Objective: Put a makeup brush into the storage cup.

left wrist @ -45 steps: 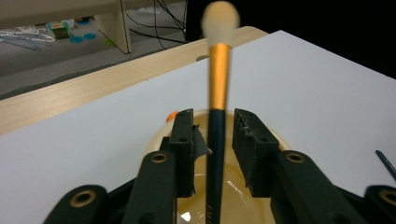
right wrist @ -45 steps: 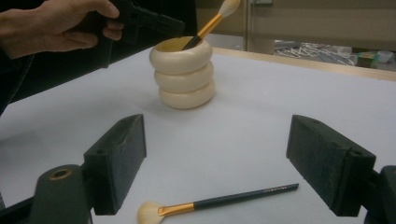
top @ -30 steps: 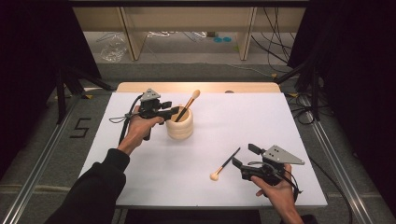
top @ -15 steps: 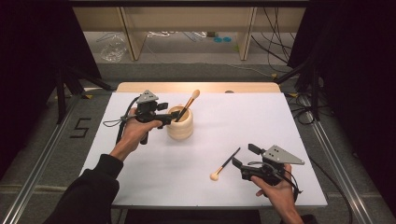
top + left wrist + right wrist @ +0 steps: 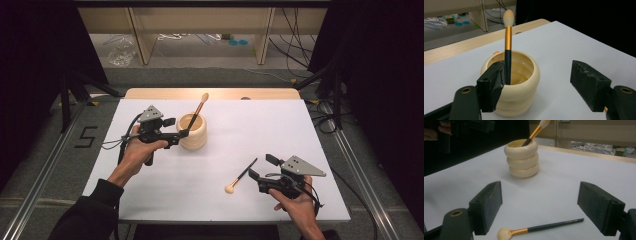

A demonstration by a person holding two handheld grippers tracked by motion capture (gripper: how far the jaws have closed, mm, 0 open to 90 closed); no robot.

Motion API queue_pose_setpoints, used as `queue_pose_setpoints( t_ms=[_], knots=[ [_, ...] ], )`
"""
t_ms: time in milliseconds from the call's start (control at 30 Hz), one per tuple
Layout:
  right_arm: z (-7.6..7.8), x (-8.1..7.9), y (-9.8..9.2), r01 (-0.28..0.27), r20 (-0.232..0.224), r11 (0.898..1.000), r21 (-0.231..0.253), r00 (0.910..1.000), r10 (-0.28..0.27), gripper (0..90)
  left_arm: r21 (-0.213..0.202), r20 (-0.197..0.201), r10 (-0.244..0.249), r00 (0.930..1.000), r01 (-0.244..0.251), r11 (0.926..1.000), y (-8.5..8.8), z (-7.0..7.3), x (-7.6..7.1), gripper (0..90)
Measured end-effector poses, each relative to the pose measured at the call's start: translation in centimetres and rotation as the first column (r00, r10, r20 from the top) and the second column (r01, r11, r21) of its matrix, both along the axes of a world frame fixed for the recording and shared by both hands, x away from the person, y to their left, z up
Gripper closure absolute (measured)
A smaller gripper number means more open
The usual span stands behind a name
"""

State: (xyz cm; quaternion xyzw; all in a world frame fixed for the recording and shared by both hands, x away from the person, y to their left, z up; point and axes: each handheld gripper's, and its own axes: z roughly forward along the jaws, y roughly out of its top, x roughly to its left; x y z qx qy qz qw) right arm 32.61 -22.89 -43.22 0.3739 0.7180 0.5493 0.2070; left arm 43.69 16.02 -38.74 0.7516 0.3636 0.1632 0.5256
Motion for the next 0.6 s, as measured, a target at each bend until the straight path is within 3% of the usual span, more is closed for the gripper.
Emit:
queue_pose_setpoints(
  t_ms=[267,600],
  knots=[
    [0.0,0.0,0.0,0.002,0.0,1.0,0.0,1.0,-0.002,21.0,-0.013,-0.029,0.018,0.9994,-0.018,0.9997,0.7,-0.9,-1.4,24.4],
    [-0.1,0.1,-0.1,-0.008,-0.008,1.0,0.02,0.9999,0.008,21.0,-0.018,-0.015,0.045,0.9989,-0.045,0.9988,2.1,-1.6,-3.5,16.6]
  ],
)
